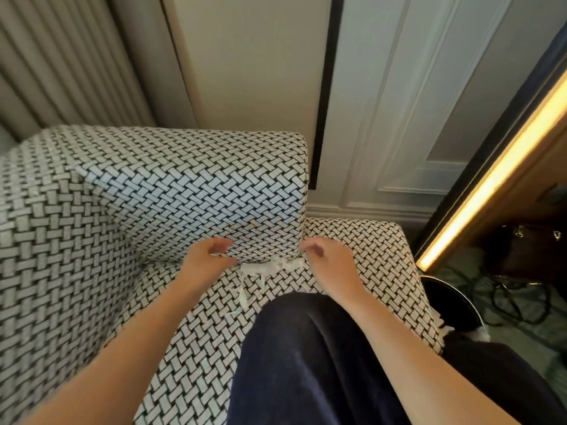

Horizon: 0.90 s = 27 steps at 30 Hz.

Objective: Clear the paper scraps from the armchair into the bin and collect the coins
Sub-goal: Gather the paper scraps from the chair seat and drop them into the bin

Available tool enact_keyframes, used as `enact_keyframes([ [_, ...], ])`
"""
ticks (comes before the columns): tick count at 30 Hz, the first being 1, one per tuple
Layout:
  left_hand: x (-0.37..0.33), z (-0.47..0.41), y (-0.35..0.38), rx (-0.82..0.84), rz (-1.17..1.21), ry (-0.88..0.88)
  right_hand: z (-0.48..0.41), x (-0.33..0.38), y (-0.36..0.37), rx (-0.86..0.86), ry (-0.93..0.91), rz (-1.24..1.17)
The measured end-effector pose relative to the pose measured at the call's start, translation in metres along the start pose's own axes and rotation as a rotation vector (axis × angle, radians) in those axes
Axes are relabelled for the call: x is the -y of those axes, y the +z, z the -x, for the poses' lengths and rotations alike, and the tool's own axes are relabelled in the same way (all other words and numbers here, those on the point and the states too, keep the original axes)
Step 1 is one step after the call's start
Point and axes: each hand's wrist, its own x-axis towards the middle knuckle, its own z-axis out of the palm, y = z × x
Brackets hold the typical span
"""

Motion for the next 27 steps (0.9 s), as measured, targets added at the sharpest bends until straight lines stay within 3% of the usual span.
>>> enact_keyframes([
  [6, 0.055, -0.009, 0.016, 0.094, -0.288, -0.106, -0.031, -0.004, 0.046, 0.305, 0.178, 0.25],
  [11, 0.066, -0.022, 0.043, 0.123, -0.498, -0.011, -0.036, -0.015, 0.069, 0.415, 0.271, 0.411],
  [21, 0.074, -0.035, 0.059, 0.197, -0.269, -0.061, -0.043, -0.019, 0.077, 0.586, 0.198, 0.556],
  [27, 0.065, -0.029, 0.055, 0.174, -0.138, -0.055, -0.041, -0.015, 0.075, 0.589, 0.166, 0.459],
])
